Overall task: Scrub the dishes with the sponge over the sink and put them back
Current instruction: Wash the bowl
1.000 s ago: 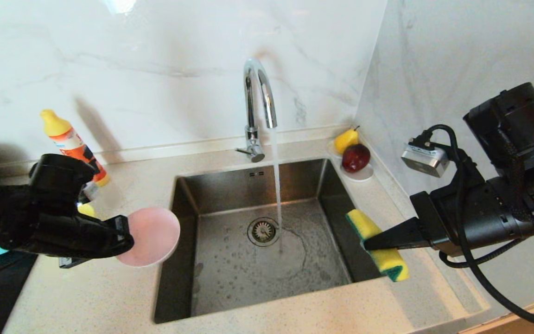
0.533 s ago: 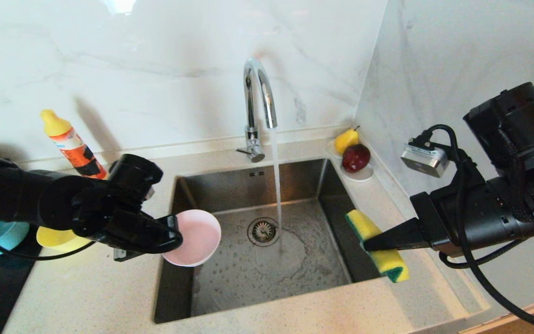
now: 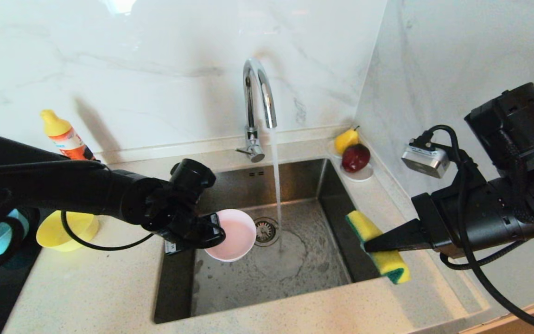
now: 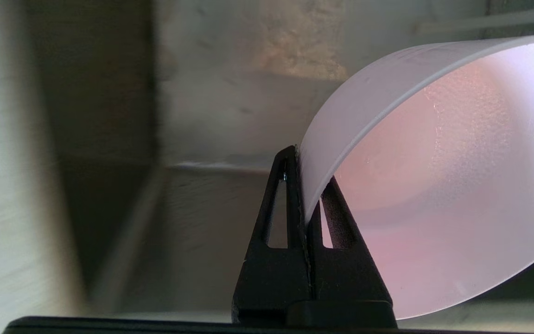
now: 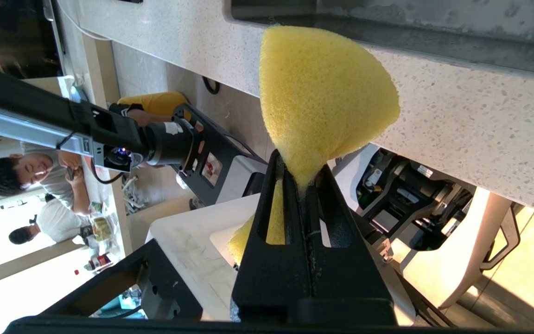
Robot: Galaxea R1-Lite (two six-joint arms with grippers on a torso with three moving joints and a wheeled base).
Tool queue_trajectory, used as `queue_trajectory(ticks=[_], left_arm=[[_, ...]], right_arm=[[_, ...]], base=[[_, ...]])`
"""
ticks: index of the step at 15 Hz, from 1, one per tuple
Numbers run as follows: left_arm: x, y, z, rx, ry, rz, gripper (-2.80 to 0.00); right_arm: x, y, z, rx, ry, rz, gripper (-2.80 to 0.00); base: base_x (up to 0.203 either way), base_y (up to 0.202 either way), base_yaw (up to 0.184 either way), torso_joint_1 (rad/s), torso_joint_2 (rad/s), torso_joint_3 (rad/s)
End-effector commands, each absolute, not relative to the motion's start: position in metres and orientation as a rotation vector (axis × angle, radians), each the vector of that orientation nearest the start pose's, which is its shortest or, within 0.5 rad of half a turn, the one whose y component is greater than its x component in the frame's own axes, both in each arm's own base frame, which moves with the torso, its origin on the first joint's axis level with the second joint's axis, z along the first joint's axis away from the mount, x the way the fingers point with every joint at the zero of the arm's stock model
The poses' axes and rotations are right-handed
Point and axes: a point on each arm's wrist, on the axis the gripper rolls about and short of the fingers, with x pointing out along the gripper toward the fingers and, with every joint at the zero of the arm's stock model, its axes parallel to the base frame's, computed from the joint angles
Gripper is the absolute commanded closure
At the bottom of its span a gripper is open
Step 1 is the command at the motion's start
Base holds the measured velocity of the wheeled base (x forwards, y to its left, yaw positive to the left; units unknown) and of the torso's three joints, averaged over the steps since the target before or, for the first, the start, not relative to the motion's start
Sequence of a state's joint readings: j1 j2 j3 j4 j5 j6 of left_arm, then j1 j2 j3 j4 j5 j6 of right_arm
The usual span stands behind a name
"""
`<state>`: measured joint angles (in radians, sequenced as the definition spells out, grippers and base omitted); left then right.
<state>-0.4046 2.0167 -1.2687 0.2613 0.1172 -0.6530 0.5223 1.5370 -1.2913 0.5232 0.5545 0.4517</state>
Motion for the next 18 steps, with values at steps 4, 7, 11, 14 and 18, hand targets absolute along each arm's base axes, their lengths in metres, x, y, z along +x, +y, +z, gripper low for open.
queue_trajectory(ticks=[4,7,11,14,18], left_arm=[[0.357,-0.179,0.095,-0.372,1.036,0.054,0.0],[0.362,-0.196,0.097,-0.376,1.019,0.021,0.0],[0.368,-0.205,0.093,-0.378,1.012,0.008,0.0],[0.376,-0.21,0.086,-0.395,1.011,0.02,0.0],[0.387,-0.216,0.087,-0.419,0.983,0.012,0.0]], right_arm=[[0.203,0.134,0.265,0.397,1.015,0.84,0.0],[0.199,0.133,0.267,0.395,1.007,0.85,0.0],[0.195,0.13,0.268,0.395,1.002,0.851,0.0],[0.194,0.13,0.268,0.395,1.002,0.852,0.0],[0.193,0.129,0.268,0.395,0.998,0.853,0.0]], base=[[0.0,0.0,0.0,0.0,0.0,0.0],[0.0,0.0,0.0,0.0,0.0,0.0],[0.0,0.0,0.0,0.0,0.0,0.0],[0.0,0.0,0.0,0.0,0.0,0.0],[0.0,0.0,0.0,0.0,0.0,0.0]])
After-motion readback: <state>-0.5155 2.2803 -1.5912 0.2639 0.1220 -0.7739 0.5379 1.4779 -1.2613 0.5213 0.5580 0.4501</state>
